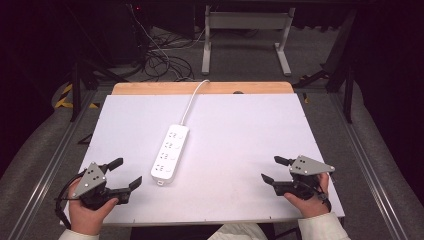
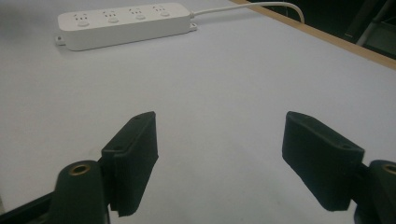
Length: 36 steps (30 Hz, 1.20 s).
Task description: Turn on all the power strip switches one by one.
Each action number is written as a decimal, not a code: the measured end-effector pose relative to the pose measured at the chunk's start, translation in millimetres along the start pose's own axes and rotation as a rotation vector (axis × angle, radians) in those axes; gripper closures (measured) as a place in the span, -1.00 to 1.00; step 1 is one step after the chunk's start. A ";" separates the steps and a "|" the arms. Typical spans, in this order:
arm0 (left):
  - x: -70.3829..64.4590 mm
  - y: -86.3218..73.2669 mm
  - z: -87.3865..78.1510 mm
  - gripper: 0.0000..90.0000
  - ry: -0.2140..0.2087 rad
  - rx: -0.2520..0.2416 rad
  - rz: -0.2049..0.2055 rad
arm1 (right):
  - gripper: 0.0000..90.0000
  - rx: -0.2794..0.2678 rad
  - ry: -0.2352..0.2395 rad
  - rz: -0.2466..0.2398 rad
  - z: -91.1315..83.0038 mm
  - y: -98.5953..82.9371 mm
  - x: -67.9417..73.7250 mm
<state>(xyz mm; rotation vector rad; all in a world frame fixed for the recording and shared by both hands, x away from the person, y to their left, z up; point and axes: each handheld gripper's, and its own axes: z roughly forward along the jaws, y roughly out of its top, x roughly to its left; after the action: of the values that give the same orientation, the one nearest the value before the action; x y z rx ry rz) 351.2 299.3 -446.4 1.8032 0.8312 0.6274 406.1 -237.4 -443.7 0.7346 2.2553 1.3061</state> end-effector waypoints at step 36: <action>-5.7 36.0 8.1 0.04 -0.068 0.044 0.046 | -0.30 -0.014 0.069 -0.001 5.9 0.0 4.3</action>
<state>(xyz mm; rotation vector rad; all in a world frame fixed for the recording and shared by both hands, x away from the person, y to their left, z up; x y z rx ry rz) 362.7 281.1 -415.9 1.8780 0.7654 0.5779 406.3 -230.8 -446.8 0.6940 2.2974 1.3652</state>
